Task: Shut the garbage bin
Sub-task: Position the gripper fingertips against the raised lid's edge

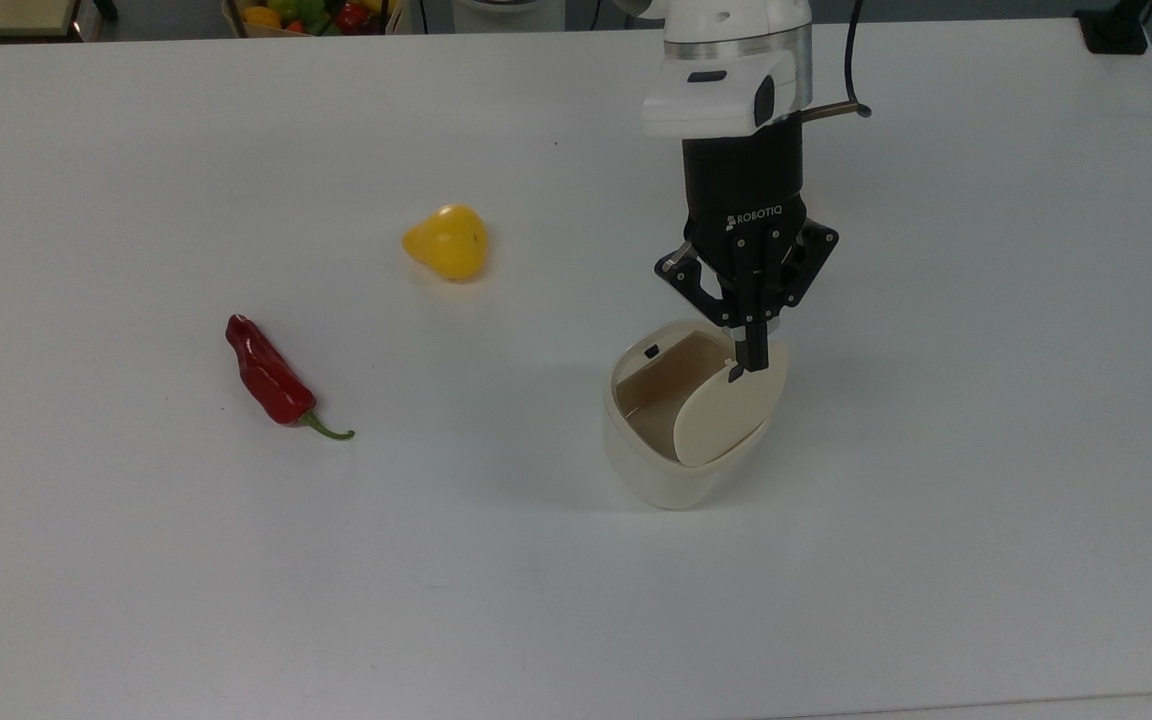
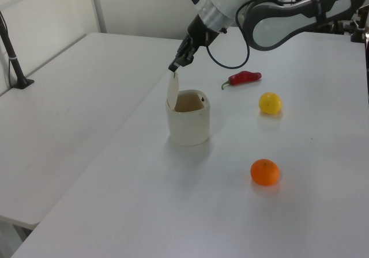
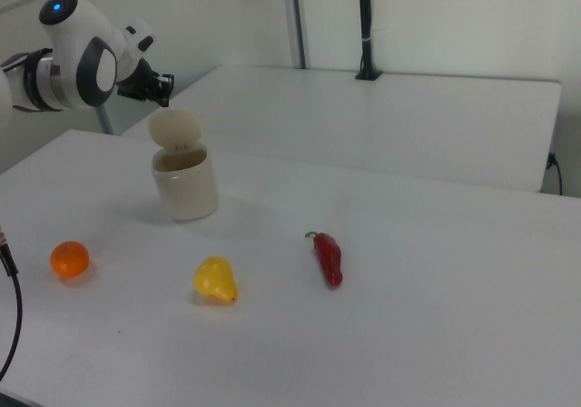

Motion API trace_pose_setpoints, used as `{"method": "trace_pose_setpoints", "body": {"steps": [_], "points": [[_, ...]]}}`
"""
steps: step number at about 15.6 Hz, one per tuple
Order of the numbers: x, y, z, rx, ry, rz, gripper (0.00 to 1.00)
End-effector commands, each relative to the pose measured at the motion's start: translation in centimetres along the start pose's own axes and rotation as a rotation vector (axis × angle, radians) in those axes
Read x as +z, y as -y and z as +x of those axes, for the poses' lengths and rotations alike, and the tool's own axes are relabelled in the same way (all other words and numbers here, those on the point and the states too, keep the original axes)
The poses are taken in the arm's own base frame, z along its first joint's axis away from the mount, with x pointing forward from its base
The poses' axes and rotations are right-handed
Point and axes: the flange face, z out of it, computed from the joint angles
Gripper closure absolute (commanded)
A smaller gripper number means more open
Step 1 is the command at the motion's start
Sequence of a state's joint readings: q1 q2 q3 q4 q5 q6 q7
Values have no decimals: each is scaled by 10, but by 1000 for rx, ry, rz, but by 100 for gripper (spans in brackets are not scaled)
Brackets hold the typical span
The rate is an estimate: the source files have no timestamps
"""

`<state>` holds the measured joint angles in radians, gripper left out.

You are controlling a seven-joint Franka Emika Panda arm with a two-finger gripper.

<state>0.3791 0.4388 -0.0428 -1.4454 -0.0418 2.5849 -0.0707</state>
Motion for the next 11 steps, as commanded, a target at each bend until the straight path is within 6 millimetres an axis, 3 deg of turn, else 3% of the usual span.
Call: {"method": "trace_pose_setpoints", "body": {"steps": [1,7,11], "points": [[-3,-1,-6,-15,40,18,100],[-27,-3,5,-11,6,17,100],[-20,-4,3,-8,5,15,100]]}}
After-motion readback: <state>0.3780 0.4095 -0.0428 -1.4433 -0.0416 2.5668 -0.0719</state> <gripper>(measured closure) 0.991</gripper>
